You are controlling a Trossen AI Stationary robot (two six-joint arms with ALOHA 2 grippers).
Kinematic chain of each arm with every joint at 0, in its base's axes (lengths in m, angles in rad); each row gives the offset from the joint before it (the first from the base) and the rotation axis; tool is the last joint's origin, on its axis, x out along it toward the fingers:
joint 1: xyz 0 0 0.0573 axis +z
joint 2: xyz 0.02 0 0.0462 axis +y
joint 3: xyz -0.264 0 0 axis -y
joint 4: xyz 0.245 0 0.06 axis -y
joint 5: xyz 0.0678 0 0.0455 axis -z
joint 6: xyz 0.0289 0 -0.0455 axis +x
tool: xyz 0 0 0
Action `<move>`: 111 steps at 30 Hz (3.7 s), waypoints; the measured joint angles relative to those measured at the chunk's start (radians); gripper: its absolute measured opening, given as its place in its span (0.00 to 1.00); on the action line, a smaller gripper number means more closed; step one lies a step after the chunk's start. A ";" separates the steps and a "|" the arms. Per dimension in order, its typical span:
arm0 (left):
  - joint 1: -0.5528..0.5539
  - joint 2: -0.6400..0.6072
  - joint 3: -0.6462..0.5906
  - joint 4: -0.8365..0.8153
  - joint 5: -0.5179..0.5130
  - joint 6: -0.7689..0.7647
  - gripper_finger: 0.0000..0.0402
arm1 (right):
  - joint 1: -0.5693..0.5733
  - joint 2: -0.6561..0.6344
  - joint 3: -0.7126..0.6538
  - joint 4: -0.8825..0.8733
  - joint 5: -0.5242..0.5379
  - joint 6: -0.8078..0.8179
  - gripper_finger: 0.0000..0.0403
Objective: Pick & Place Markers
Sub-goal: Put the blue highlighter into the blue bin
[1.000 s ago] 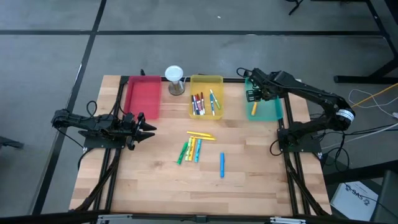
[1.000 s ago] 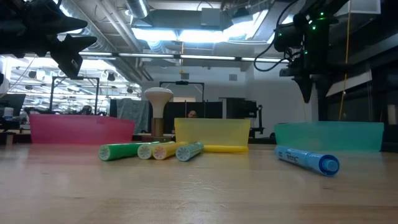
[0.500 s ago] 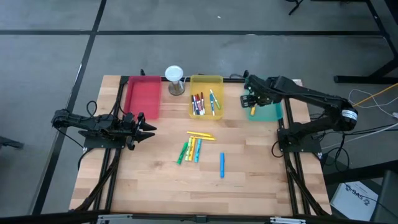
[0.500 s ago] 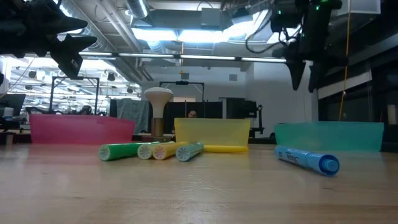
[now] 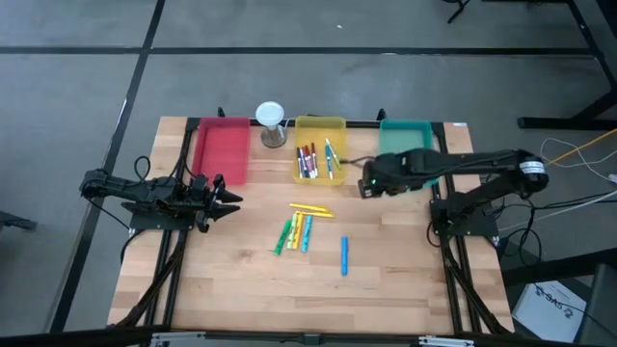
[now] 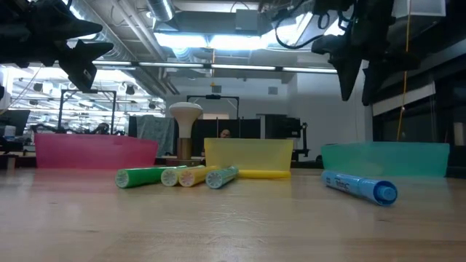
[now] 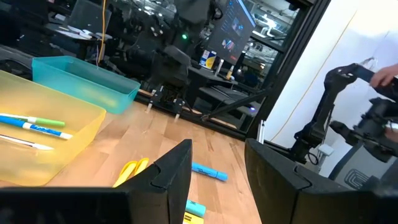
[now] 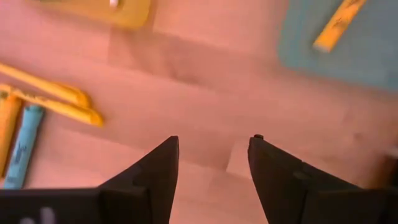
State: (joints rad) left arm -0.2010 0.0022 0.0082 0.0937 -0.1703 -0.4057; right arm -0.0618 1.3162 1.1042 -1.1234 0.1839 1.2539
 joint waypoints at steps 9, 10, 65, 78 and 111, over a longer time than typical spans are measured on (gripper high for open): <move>0.000 0.000 0.000 0.000 0.000 0.000 0.36 | 0.150 0.149 0.021 0.039 -0.075 0.175 0.45; 0.000 0.000 0.000 0.000 0.000 0.000 0.36 | 0.161 0.168 0.037 0.040 -0.077 0.184 0.44; 0.000 0.000 0.000 0.000 0.000 0.000 0.36 | 0.375 0.655 0.390 0.101 -0.178 0.472 0.44; 0.000 0.000 0.000 0.000 0.000 0.000 0.36 | 0.375 0.655 0.284 0.215 -0.181 0.497 0.44; 0.000 0.000 0.000 0.000 0.000 0.000 0.36 | 0.375 0.652 0.191 0.345 -0.185 0.463 0.16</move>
State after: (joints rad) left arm -0.2010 0.0023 0.0080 0.0936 -0.1703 -0.4057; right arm 0.3130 1.9682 1.2948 -0.7789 -0.0010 1.7167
